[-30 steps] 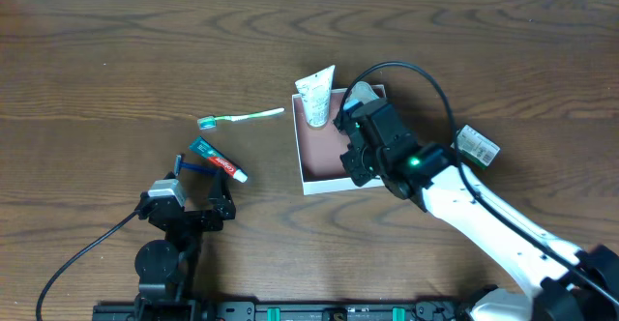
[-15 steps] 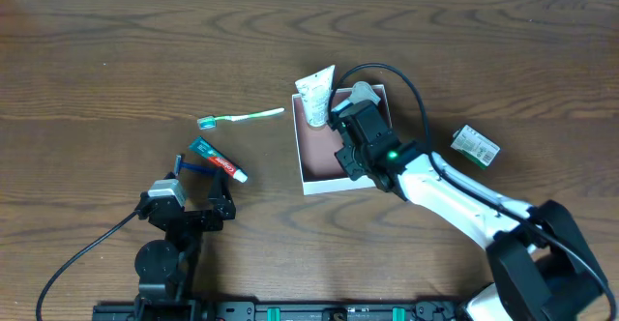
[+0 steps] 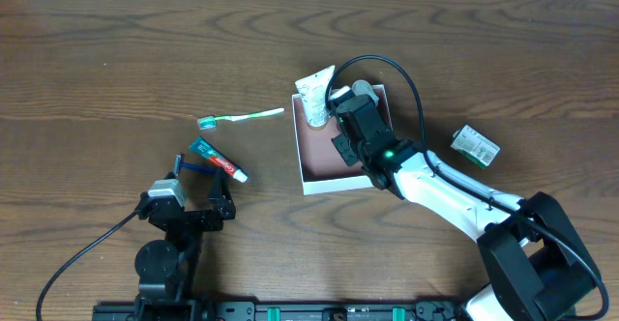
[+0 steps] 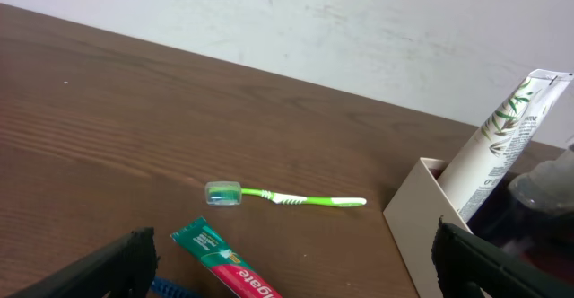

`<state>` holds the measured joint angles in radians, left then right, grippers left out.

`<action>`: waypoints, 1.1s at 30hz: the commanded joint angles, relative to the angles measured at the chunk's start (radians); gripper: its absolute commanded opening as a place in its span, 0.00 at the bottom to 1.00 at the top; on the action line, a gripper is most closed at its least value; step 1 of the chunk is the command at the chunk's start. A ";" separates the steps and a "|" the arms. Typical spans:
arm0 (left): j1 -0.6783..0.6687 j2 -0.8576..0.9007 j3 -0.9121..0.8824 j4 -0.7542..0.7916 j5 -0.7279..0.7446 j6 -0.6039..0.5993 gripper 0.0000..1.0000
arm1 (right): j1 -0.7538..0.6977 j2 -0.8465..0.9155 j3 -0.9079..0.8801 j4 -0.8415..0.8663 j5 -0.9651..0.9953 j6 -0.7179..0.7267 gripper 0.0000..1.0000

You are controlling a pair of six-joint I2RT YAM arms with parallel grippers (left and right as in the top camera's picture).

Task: Pack container
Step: 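Lower the pump bottle beside the white tube and release it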

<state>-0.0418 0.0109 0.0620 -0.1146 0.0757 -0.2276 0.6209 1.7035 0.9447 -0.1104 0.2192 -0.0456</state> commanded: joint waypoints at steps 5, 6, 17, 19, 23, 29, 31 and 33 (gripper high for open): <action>0.004 -0.006 -0.030 -0.010 0.010 0.017 0.98 | -0.007 0.010 -0.003 0.048 0.038 -0.020 0.01; 0.004 -0.006 -0.030 -0.010 0.010 0.017 0.98 | -0.007 0.010 -0.003 0.054 0.040 -0.021 0.01; 0.004 -0.006 -0.030 -0.010 0.010 0.017 0.98 | 0.006 0.004 -0.003 0.045 0.005 -0.023 0.01; 0.004 -0.006 -0.030 -0.010 0.010 0.017 0.98 | 0.017 -0.008 -0.002 0.026 -0.024 -0.023 0.01; 0.004 -0.006 -0.030 -0.010 0.010 0.017 0.98 | 0.054 -0.060 0.003 -0.040 -0.075 -0.004 0.01; 0.004 -0.006 -0.030 -0.010 0.010 0.017 0.98 | 0.131 -0.226 0.004 -0.172 -0.074 0.060 0.07; 0.004 -0.006 -0.030 -0.010 0.010 0.017 0.98 | 0.146 -0.298 0.004 -0.218 -0.074 0.095 0.16; 0.004 -0.006 -0.030 -0.010 0.010 0.017 0.98 | 0.149 -0.373 0.004 -0.262 -0.074 0.128 0.22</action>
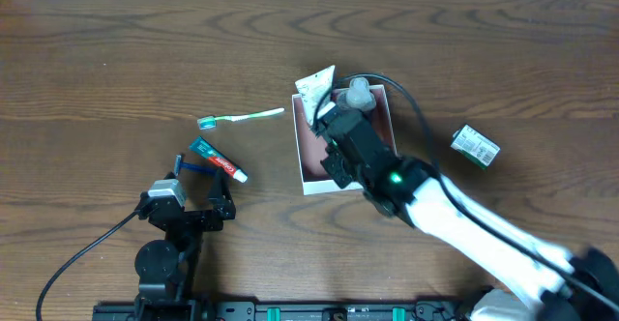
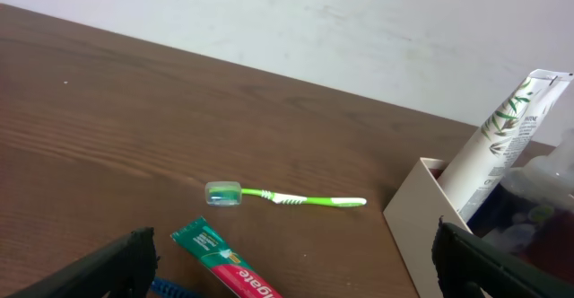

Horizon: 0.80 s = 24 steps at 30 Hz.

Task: Pack container
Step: 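Lower the pump bottle beside the white tube and release it, then withdraw the right gripper right and reach to the soap bar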

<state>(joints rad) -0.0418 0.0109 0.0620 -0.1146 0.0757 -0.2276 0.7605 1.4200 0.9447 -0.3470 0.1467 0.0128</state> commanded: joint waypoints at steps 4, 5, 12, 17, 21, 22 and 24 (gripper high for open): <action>0.004 -0.006 -0.030 -0.010 0.010 0.017 0.98 | -0.013 -0.246 0.004 -0.109 0.010 0.100 0.36; 0.004 -0.006 -0.030 -0.010 0.010 0.017 0.98 | -0.025 -0.280 0.004 -0.129 0.011 0.100 0.41; 0.004 -0.006 -0.030 -0.010 0.010 0.017 0.98 | -0.222 -0.443 0.004 -0.341 0.074 0.221 0.62; 0.004 -0.006 -0.030 -0.010 0.010 0.017 0.98 | -0.440 -0.448 0.004 -0.506 0.073 0.369 0.65; 0.004 -0.006 -0.030 -0.010 0.010 0.017 0.98 | -0.620 -0.408 0.004 -0.600 0.024 0.457 0.74; 0.004 -0.006 -0.030 -0.010 0.010 0.017 0.98 | -0.660 -0.394 0.004 -0.612 0.007 0.475 0.82; 0.004 -0.006 -0.030 -0.010 0.010 0.017 0.98 | -0.719 -0.367 0.004 -0.614 -0.022 0.498 0.88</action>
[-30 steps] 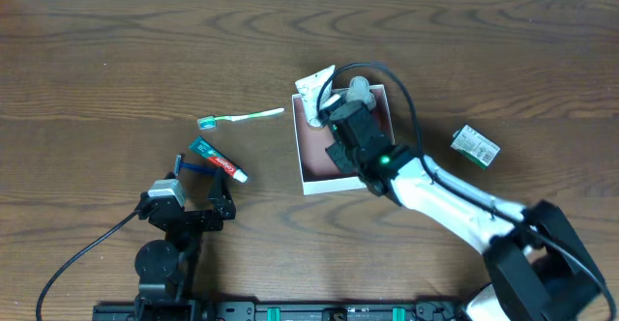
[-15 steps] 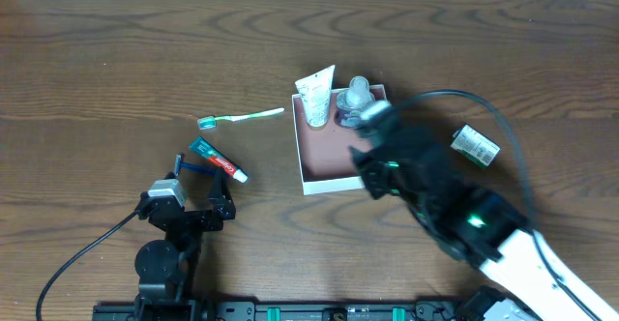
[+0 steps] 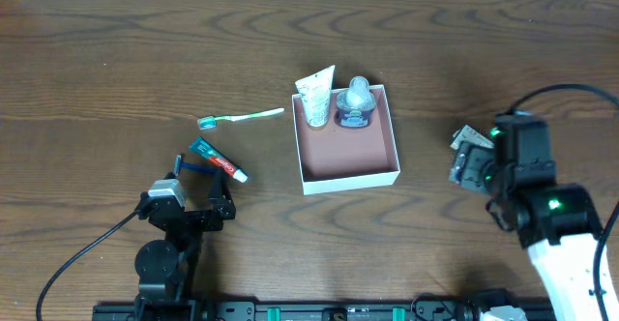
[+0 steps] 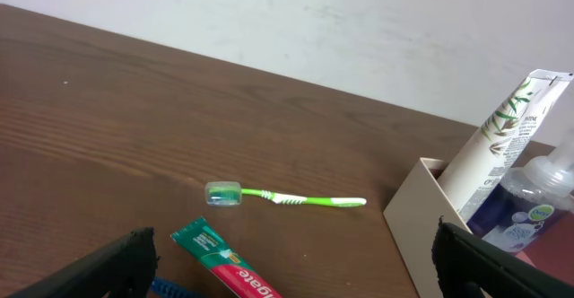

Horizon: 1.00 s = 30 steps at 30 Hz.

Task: Pack container
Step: 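Withdraw the right gripper right and reach to the soap bar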

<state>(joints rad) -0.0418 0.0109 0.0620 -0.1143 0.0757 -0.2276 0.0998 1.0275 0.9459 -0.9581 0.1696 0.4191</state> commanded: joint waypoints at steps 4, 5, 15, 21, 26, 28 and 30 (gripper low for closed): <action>0.004 -0.006 -0.030 -0.010 0.010 0.017 0.98 | -0.136 0.101 0.003 0.058 -0.111 0.103 0.91; 0.004 -0.006 -0.030 -0.010 0.010 0.017 0.98 | -0.146 0.125 0.003 0.084 -0.126 0.097 0.90; 0.004 -0.006 -0.030 -0.010 0.010 0.017 0.98 | -0.155 0.303 0.003 0.385 -0.148 -0.314 0.99; 0.004 -0.006 -0.030 -0.010 0.010 0.017 0.98 | -0.155 0.315 0.003 0.531 -0.113 -0.556 0.99; 0.004 -0.006 -0.030 -0.010 0.010 0.017 0.98 | -0.162 0.373 0.002 0.539 -0.096 -0.648 0.99; 0.004 -0.006 -0.030 -0.010 0.010 0.017 0.98 | -0.164 0.421 0.002 0.535 -0.125 -0.648 0.99; 0.004 -0.006 -0.030 -0.010 0.010 0.017 0.98 | -0.164 0.459 0.002 0.528 -0.148 -0.648 0.99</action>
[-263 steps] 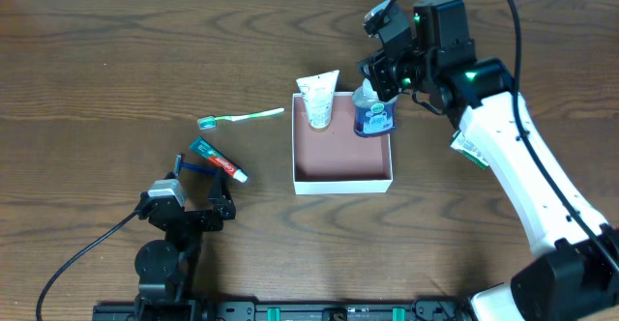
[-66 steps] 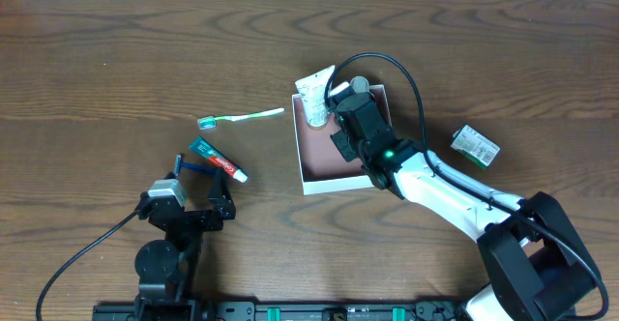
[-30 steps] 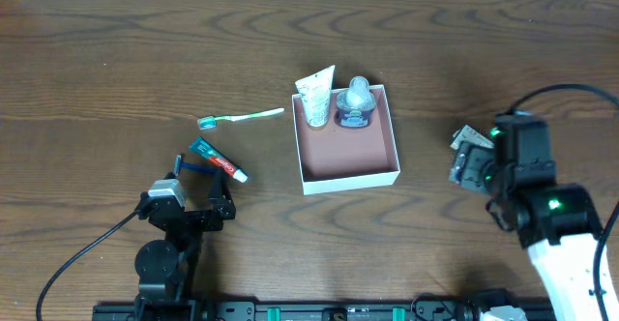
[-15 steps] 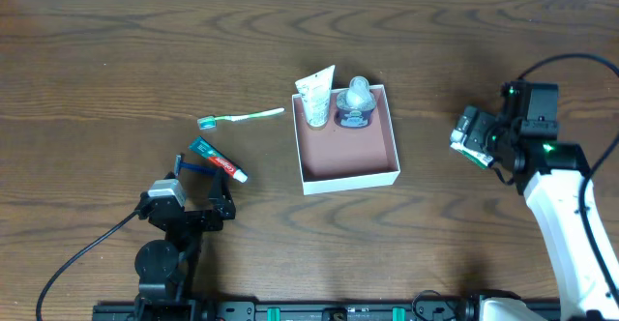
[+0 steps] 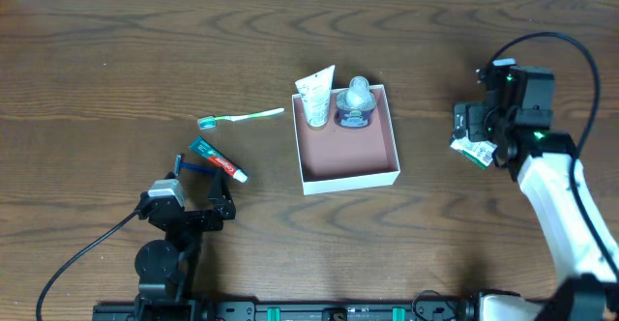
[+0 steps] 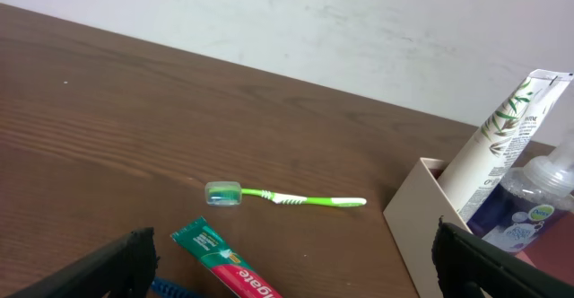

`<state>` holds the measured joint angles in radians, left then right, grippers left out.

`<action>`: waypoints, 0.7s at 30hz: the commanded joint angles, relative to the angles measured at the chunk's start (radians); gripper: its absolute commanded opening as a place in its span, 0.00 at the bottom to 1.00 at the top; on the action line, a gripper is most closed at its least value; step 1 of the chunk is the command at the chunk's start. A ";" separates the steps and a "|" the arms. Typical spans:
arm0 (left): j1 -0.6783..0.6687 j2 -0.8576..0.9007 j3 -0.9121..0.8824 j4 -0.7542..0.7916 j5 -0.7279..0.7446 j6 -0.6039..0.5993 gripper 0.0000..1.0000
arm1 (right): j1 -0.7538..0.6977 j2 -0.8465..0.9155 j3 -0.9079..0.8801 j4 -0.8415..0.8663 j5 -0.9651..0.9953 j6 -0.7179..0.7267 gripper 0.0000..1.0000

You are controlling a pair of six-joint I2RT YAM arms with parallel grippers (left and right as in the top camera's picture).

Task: Pack container
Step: 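Withdraw the right gripper right and reach to the soap bar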

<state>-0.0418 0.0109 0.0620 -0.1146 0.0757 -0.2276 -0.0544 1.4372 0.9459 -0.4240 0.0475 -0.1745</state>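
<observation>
The white box (image 5: 349, 179) with a reddish-brown floor stands mid-table. A white tube (image 5: 314, 99) and a clear bottle (image 5: 355, 102) stand upright along its far wall; both also show in the left wrist view, the tube (image 6: 502, 141) and the bottle (image 6: 534, 210). A green toothbrush (image 5: 242, 117) and a Colgate toothpaste tube (image 5: 218, 160) lie left of the box. My left gripper (image 5: 201, 191) rests open near the toothpaste (image 6: 229, 264). My right gripper (image 5: 474, 128) sits over a green-and-white packet (image 5: 471, 151), hiding most of it; its jaws cannot be made out.
A blue object (image 5: 187, 165) lies beside the toothpaste tube, close to my left fingers (image 6: 117, 262). The right arm's black cable (image 5: 571, 55) loops over the table's right side. A pale wall runs behind the table's far edge.
My right gripper has moved a little farther up the table and now covers most of the green packet. The left arm and the things on the left are unchanged.
My right gripper was inside the box at the bottle, beside the white tube. It was still there a moment later. Then the bottle stood free in the box and the gripper was at the right by the green packet, where it now sits over it.
</observation>
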 commanded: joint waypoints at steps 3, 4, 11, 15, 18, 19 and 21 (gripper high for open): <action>0.004 -0.006 -0.030 -0.010 0.010 0.017 0.98 | -0.010 0.107 0.002 -0.010 -0.050 -0.047 0.99; 0.004 -0.006 -0.030 -0.010 0.010 0.017 0.98 | -0.010 0.129 0.002 -0.010 -0.057 -0.047 0.99; 0.004 -0.006 -0.030 -0.010 0.010 0.017 0.98 | -0.010 0.225 0.002 -0.022 -0.084 -0.042 0.99; 0.004 -0.006 -0.030 -0.010 0.010 0.017 0.98 | -0.011 0.253 0.002 -0.030 -0.090 -0.012 0.99; 0.004 -0.006 -0.030 -0.010 0.010 0.017 0.98 | -0.013 0.274 0.002 -0.050 -0.094 -0.005 0.99; 0.004 -0.006 -0.030 -0.010 0.010 0.017 0.98 | -0.014 0.283 0.002 -0.057 -0.097 -0.004 0.99; 0.004 -0.006 -0.030 -0.010 0.010 0.017 0.98 | -0.014 0.298 0.002 -0.065 -0.098 0.002 0.99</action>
<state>-0.0418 0.0109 0.0620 -0.1146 0.0757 -0.2276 -0.0559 1.7084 0.9459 -0.4816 -0.0311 -0.1925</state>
